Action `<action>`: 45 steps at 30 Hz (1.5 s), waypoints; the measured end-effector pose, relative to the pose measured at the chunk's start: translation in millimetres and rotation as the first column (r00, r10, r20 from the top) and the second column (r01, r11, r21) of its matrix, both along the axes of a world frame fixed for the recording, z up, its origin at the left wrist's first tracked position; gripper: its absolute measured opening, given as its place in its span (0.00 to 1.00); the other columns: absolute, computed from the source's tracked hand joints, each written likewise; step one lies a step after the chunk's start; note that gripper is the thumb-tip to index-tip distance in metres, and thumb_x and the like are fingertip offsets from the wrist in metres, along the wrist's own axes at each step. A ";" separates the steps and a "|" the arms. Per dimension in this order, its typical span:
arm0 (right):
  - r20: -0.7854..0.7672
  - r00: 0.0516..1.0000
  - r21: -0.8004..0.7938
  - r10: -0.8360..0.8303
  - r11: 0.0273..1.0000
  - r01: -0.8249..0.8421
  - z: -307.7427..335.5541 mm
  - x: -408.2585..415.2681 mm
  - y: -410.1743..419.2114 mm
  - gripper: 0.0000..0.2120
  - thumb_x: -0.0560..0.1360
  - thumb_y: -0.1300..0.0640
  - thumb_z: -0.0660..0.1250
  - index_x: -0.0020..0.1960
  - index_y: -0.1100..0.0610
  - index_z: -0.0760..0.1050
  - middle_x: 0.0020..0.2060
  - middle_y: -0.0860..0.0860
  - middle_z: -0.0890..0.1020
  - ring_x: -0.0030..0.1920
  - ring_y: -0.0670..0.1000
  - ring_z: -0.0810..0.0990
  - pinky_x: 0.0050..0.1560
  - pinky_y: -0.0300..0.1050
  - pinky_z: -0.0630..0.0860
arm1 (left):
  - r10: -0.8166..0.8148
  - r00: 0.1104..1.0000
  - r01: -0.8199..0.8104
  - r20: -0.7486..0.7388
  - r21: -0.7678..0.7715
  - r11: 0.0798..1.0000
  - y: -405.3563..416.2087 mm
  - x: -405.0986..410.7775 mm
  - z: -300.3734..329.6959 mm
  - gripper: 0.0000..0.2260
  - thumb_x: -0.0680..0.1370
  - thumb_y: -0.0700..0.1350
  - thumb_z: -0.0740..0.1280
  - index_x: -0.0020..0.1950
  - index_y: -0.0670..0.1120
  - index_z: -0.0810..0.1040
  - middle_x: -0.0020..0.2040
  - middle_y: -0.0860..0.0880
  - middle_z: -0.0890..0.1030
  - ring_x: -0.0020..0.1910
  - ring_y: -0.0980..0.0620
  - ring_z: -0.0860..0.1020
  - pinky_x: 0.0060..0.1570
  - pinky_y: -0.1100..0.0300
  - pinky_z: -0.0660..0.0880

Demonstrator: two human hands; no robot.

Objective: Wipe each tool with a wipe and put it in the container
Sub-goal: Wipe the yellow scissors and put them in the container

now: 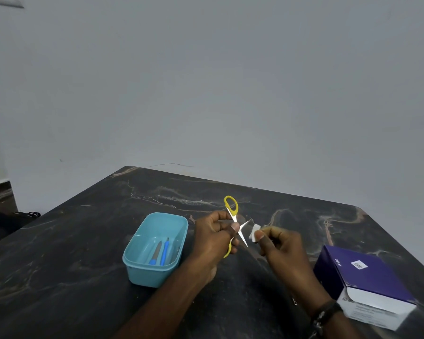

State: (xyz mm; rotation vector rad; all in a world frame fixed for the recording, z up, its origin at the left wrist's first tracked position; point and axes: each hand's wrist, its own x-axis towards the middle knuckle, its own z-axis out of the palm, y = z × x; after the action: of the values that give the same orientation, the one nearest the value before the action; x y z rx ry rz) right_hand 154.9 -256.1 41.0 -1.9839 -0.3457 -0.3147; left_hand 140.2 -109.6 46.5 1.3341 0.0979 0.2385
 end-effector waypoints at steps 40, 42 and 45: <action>-0.050 0.985 -0.169 0.163 0.971 -0.169 -2.4 1.6 -3.9 0.12 0.78 0.61 0.64 0.39 0.58 0.81 0.33 0.60 0.81 0.33 0.52 0.79 0.39 0.51 0.77 | -0.048 0.998 0.044 0.032 0.117 0.992 1.2 6.1 -7.7 0.06 0.77 0.35 0.67 0.50 0.45 0.80 0.39 0.46 0.83 0.28 0.55 0.75 0.28 0.59 0.74; -0.060 0.983 -0.174 0.172 0.968 -0.180 -1.7 0.9 -3.4 0.12 0.79 0.61 0.63 0.39 0.59 0.81 0.33 0.61 0.81 0.33 0.51 0.78 0.38 0.49 0.76 | -0.046 0.998 0.042 0.032 0.117 0.992 1.1 6.6 -7.8 0.06 0.77 0.35 0.67 0.50 0.45 0.80 0.39 0.46 0.83 0.28 0.55 0.75 0.27 0.59 0.74; -0.072 0.982 -0.171 0.176 0.968 -0.186 -2.0 0.7 -3.4 0.12 0.79 0.61 0.63 0.39 0.60 0.81 0.32 0.60 0.81 0.32 0.49 0.78 0.37 0.46 0.75 | -0.049 0.998 0.044 0.036 0.124 0.991 1.0 6.4 -8.5 0.06 0.77 0.35 0.67 0.50 0.45 0.80 0.39 0.46 0.83 0.28 0.55 0.75 0.28 0.59 0.74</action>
State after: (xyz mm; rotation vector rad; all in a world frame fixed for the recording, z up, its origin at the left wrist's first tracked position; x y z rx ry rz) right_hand 155.6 -259.5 39.0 -2.1121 -0.5299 -0.1139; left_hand 146.6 -108.5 38.0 1.4522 0.0194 0.2344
